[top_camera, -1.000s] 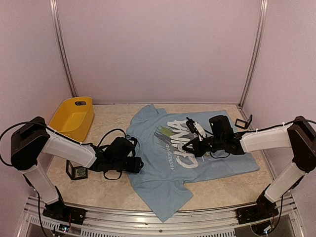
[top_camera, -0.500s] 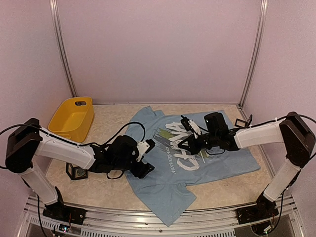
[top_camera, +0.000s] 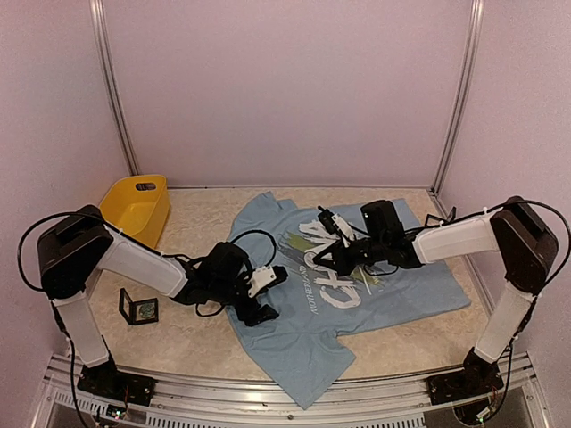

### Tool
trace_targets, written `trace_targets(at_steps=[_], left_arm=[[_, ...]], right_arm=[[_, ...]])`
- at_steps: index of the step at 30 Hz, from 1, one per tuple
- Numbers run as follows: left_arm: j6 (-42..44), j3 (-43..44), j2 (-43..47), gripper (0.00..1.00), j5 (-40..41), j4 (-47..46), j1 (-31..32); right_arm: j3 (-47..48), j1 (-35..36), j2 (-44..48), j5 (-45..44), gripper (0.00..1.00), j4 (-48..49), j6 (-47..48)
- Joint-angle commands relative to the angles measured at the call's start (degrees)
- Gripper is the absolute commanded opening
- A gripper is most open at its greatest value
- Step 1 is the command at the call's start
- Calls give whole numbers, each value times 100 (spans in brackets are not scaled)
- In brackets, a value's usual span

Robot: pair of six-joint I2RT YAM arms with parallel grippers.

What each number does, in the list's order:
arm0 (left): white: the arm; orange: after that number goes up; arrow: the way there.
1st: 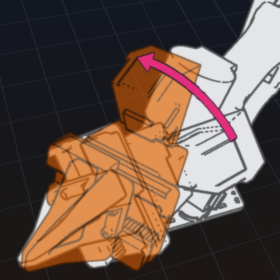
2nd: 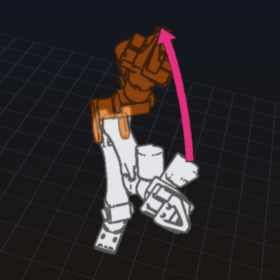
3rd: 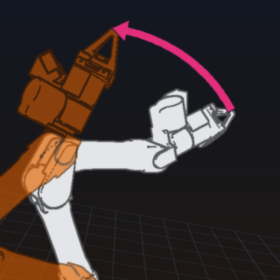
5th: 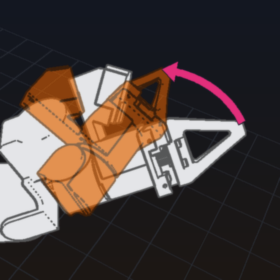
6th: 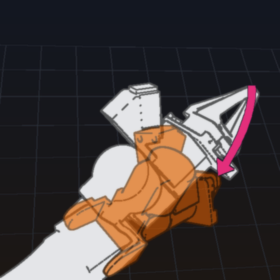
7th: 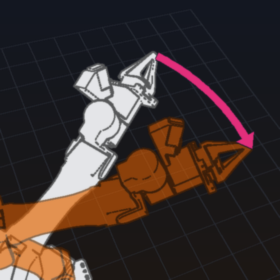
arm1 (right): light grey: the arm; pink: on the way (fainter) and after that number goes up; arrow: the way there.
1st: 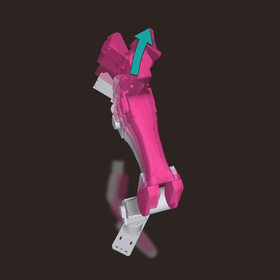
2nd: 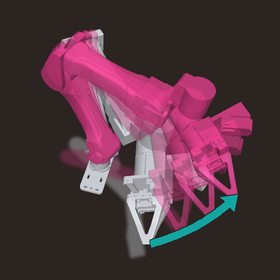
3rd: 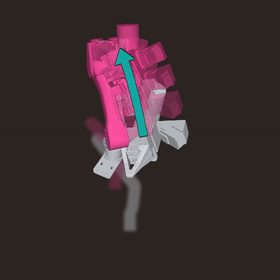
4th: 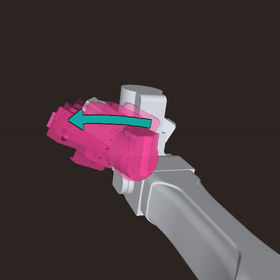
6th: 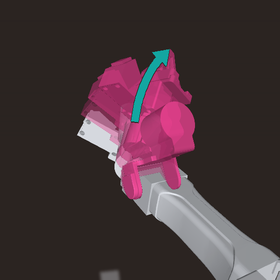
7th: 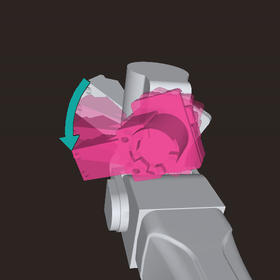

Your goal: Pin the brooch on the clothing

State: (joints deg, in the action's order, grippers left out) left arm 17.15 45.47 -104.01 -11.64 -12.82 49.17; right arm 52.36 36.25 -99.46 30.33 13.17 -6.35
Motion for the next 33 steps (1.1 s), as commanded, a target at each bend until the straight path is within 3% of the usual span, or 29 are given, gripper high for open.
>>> trace_targets(at_steps=[1, 7, 13, 17, 26, 30, 33], left_arm=[[311, 35, -278, 75, 1, 215, 80], [285, 36, -459, 40, 143, 141, 154], [228, 132, -494, 12, 5, 280, 155], [116, 125, -315, 0, 3, 178, 155], [-528, -359, 170, 0, -296, -878, 146], [-836, -729, 453, 0, -507, -1480, 133], [-950, -751, 538, 0, -561, -1562, 146]], right_arm=[[109, 77, -182, 139, 0, 133, 29], [200, 78, -328, 211, 0, 116, 45], [254, 90, -494, 258, 0, 108, 163], [105, 155, -513, 392, 0, 406, 268], [-1346, 734, -101, -233, 0, 3123, 1563], [-1875, 865, -341, -498, 0, 4743, 2017], [-1913, 1008, -699, -851, 0, 5176, 2341]])
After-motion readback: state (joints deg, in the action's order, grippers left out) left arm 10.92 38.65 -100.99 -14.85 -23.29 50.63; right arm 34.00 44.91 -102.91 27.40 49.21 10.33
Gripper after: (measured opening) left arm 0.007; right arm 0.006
